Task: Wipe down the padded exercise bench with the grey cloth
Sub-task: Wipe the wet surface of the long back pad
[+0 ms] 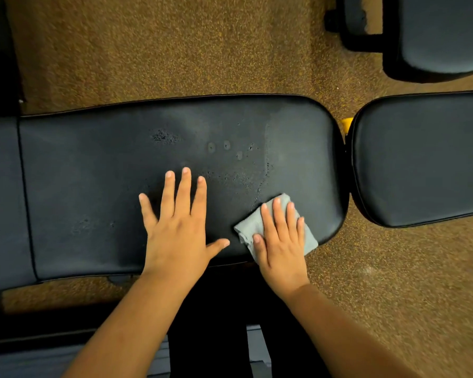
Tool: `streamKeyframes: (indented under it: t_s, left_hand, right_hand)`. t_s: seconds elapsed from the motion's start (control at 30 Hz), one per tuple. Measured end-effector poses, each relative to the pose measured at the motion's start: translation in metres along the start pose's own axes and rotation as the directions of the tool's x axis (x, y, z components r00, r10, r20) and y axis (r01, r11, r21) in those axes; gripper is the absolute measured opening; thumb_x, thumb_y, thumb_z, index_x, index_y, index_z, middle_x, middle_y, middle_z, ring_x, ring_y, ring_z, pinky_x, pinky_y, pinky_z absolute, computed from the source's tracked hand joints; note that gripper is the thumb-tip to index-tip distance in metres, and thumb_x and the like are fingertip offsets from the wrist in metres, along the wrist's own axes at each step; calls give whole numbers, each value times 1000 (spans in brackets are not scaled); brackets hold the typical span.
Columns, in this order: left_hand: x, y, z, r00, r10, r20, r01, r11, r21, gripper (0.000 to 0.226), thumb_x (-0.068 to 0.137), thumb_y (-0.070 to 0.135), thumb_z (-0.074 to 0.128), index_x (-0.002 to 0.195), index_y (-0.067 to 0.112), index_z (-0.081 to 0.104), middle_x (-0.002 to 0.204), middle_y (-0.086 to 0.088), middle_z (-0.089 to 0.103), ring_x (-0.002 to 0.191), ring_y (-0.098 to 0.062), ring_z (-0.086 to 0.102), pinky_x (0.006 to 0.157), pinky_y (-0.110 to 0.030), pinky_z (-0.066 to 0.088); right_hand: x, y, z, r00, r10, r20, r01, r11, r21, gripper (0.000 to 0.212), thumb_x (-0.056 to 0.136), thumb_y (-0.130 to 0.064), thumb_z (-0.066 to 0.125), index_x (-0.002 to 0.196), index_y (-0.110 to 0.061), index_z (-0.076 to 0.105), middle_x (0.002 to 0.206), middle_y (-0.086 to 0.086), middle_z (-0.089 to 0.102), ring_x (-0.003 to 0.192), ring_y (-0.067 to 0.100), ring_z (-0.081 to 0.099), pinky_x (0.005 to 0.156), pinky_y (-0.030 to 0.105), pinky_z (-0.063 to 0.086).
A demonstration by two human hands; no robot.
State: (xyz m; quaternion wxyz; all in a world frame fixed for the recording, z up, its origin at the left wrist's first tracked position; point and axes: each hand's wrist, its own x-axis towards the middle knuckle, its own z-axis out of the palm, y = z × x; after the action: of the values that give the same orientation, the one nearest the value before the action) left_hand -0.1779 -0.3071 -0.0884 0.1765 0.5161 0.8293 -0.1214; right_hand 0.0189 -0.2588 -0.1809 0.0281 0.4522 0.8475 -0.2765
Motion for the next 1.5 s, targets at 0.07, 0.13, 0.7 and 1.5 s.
streamKeyframes:
  t_s: [0.07, 0.13, 0.7, 1.5]
  left_hand:
    - [1, -4, 5, 998, -36, 52, 35, 999, 10, 121, 63, 74, 67, 154, 15, 13, 162, -11, 5, 149, -32, 0, 109, -67, 16]
    - [2, -7, 9, 996, -48, 75, 46, 999, 25, 121, 65, 76, 64, 155, 17, 8, 162, -9, 0, 148, -31, -2, 110, -66, 17]
    - [3, -7, 17, 998, -45, 48, 44, 999, 22, 120, 67, 72, 66, 155, 16, 6, 162, -9, 0, 148, -33, -1, 110, -67, 17]
    - [4, -4, 16, 996, -53, 67, 49, 997, 53, 123, 69, 76, 60, 154, 16, -5, 161, -10, -10, 148, -33, -6, 110, -66, 16]
  right_hand:
    - [22, -2, -6, 999, -33, 10, 33, 999, -23, 59, 103, -46, 15, 157, -22, 10, 164, 5, 4, 151, 28, -4, 121, 51, 3]
    - [50, -5, -14, 999, -50, -2, 49, 998, -32, 59, 103, -46, 18, 156, -20, 15, 164, 7, 8, 151, 30, -2, 120, 51, 3]
    - [-5, -27, 7, 996, -93, 15, 93, 995, -35, 57, 105, -43, 19, 157, -20, 15, 165, 6, 8, 152, 29, -2, 121, 50, 3]
    - [21, -27, 2, 997, -78, 1, 78, 996, -45, 58, 104, -45, 17, 157, -22, 9, 165, 4, 2, 152, 28, -4, 121, 50, 3]
